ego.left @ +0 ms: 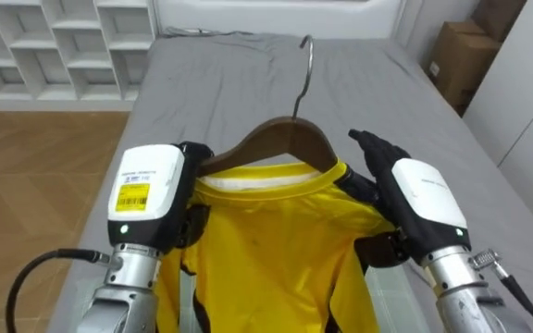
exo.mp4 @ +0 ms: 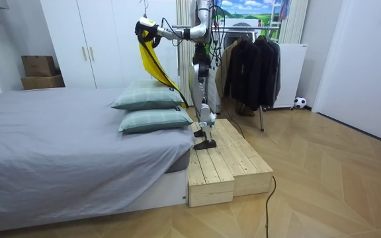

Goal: Hang clothes

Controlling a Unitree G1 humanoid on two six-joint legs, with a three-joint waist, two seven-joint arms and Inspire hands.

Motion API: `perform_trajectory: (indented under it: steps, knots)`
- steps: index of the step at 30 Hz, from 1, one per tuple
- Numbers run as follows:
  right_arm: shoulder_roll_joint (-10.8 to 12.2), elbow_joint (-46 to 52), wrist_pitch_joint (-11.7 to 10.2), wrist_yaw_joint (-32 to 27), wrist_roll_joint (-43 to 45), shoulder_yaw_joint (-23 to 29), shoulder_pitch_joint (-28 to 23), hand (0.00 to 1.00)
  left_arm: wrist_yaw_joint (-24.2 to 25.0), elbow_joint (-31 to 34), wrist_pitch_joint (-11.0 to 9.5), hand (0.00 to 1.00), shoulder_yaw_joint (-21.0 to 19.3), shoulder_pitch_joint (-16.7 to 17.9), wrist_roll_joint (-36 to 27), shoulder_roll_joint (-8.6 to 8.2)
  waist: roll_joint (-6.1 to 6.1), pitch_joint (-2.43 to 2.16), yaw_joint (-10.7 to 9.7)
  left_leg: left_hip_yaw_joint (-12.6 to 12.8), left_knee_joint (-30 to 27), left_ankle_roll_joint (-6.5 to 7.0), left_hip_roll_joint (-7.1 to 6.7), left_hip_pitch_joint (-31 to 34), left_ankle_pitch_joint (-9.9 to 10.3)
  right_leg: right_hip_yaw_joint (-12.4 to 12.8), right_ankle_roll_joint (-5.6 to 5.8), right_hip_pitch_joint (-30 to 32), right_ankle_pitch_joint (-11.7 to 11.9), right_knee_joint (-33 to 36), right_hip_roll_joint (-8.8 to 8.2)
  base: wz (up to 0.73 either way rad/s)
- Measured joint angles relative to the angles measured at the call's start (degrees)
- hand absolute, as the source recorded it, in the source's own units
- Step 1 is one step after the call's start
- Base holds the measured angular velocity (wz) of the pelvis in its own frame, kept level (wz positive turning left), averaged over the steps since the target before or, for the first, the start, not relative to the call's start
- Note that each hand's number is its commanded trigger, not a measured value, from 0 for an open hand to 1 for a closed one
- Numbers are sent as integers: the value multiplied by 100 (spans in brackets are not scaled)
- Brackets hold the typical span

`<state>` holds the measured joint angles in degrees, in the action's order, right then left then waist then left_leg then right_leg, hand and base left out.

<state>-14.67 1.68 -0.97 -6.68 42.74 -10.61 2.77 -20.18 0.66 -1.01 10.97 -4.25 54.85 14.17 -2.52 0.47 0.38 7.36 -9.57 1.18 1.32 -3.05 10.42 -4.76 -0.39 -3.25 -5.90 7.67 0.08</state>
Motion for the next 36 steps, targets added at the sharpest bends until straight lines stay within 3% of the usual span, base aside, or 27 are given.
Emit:
perform_trajectory:
  steps: [16, 23, 30, 36]
  knots:
    - [35, -62, 127, -155, 48, -15, -1, 0, 72, 84, 152, 100, 78, 0, 224, -147, 81, 7, -13, -15, -76, 47, -10, 38, 6, -42, 1, 9, -1, 27, 2, 0]
    - [162, -300, 265, -419, 47, -167, 0, 0, 350, 254, 457, 100, 294, 16, 226, -146, 88, 0, -4, -22, -72, 47, -16, 37, 5, -49, 1, 5, -1, 26, 0, 0]
    - [294, -339, 464, -529, 25, -183, 5, 0, 383, 262, 600, 100, 467, 16, 224, -168, 140, -35, -9, -27, -87, 47, -12, 36, 5, -54, 1, -4, -1, 26, -7, 0]
    - [398, -489, 479, -662, -17, -185, 69, 0, 460, 262, 699, 100, 504, 15, 219, -214, 153, -42, -17, -27, -107, 47, -11, 4, 5, -46, 0, -39, -1, 37, -2, 0]
